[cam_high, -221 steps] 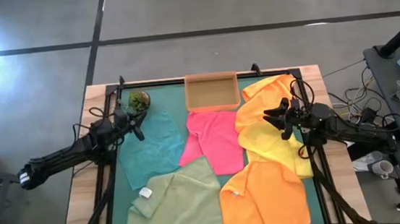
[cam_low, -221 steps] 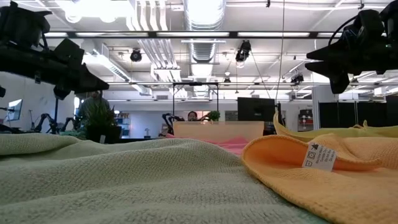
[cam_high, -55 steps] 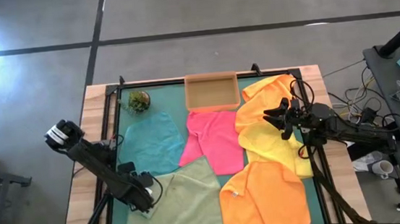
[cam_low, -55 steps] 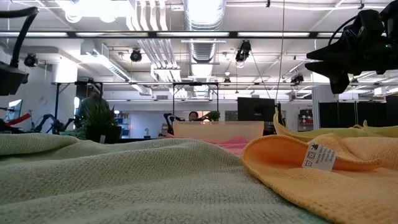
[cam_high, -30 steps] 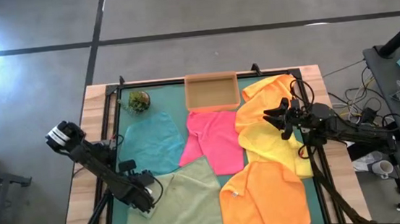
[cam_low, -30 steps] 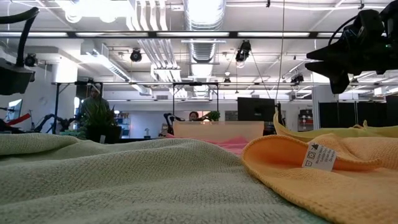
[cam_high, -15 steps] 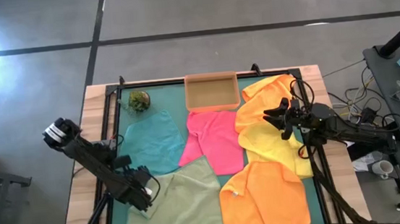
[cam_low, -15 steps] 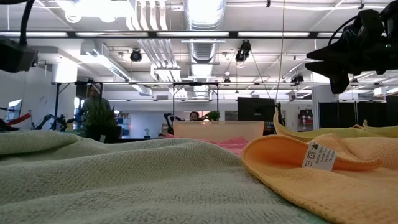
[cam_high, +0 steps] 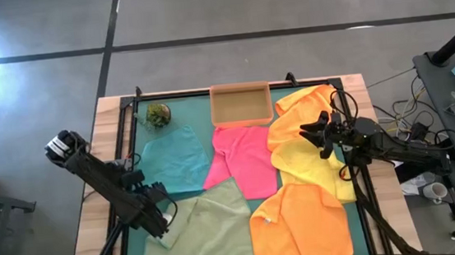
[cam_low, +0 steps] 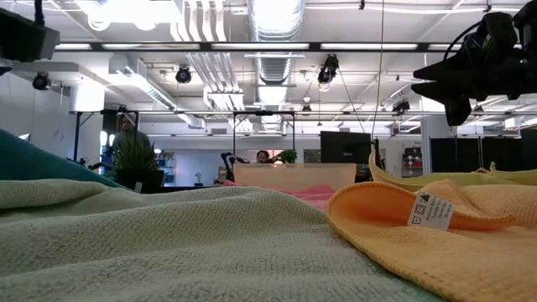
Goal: Fold microfiber towels
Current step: Fold the blue microfiber towel
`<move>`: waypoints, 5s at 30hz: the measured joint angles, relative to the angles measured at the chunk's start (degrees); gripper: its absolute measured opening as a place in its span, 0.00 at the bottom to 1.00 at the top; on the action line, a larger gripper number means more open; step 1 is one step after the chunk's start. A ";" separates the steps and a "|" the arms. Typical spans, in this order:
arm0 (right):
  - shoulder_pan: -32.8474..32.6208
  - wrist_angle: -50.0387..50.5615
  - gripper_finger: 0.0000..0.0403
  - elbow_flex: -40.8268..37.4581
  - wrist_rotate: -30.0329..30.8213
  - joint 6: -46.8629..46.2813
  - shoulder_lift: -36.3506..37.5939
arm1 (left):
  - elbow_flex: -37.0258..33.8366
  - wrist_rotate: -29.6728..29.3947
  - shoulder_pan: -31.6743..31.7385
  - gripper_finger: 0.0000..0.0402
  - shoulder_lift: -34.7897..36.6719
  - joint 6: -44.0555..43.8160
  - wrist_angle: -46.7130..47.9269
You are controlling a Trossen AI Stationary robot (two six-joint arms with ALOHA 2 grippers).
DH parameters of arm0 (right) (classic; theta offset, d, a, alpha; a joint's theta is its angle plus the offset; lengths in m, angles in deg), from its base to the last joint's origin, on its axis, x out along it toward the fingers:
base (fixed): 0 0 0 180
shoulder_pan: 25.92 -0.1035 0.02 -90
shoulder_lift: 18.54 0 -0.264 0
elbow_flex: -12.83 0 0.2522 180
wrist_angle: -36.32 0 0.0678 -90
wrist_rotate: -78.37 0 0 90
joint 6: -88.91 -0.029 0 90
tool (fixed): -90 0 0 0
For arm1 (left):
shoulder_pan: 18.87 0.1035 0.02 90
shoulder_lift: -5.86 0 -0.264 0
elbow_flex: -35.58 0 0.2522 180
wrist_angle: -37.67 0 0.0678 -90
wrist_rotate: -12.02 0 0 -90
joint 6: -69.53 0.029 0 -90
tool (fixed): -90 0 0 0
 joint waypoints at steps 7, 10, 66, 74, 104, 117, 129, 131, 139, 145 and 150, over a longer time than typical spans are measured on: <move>0.00 -8.47 0.35 0.01 0.50 1.59 -0.01 | 0.07 -0.24 2.25 0.00 3.23 0.15 5.41; -0.02 -12.52 0.35 0.02 0.47 4.24 -0.46 | 0.05 -0.22 3.17 0.00 5.15 0.04 7.88; -14.26 -14.62 0.46 59.70 -9.18 37.38 -98.23 | -0.25 -17.84 5.76 0.00 29.70 6.99 9.18; -16.01 -13.93 0.46 69.31 -10.32 36.52 -108.37 | -0.30 -20.60 5.83 0.00 29.70 8.24 9.16; -18.40 -15.03 0.46 83.89 -8.06 33.38 -123.81 | -0.11 -24.28 6.14 0.00 26.44 8.26 9.15; -18.82 -15.84 0.46 83.84 -5.30 32.96 -124.11 | 0.45 -26.26 9.68 0.00 26.86 7.72 9.15; -18.78 -16.15 0.45 83.78 -4.93 32.44 -125.06 | 5.00 -29.20 10.64 0.00 26.79 7.74 9.13; -18.78 -16.49 0.45 83.78 -4.29 31.99 -125.37 | 5.27 -29.95 10.64 0.00 26.79 7.76 9.15; -18.75 -16.96 0.33 83.82 1.02 32.20 -126.80 | 5.32 -30.03 10.64 0.00 26.25 7.94 9.15; -19.04 -15.89 0.28 83.87 0.95 32.79 -126.64 | 5.32 -30.03 10.64 0.00 26.31 8.00 9.15; -19.12 -15.39 0.37 83.87 0.75 31.11 -126.41 | 5.30 -30.02 10.64 0.00 26.20 8.07 9.15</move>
